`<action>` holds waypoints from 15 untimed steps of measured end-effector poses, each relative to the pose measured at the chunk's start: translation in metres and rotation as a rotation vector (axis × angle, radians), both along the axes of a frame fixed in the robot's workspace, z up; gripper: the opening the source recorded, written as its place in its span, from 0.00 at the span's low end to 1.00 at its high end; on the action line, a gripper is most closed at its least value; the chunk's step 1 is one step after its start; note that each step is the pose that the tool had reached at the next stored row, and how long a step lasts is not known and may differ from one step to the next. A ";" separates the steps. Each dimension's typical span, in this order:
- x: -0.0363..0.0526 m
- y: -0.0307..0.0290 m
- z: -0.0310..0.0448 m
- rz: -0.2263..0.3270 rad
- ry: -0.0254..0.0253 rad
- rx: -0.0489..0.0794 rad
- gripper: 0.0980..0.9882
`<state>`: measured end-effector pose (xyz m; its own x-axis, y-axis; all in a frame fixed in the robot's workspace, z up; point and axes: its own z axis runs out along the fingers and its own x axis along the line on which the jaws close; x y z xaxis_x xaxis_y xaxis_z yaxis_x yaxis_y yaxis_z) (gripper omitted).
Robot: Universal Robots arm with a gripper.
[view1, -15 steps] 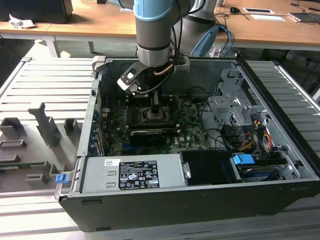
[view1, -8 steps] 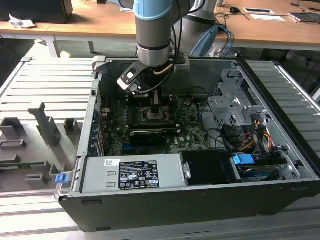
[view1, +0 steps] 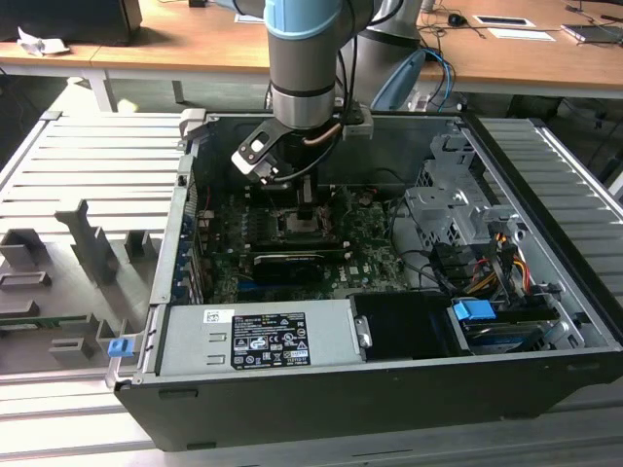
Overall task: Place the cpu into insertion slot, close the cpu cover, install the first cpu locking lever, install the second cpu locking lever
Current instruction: 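Close the cpu cover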
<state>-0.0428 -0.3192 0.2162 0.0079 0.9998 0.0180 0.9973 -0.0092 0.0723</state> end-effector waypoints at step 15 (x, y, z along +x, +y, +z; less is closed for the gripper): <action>0.0000 0.0000 0.0202 0.000 0.0000 0.000 0.01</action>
<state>-0.0428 -0.3192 0.2364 0.0079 0.9998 0.0181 0.9973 -0.0092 0.0722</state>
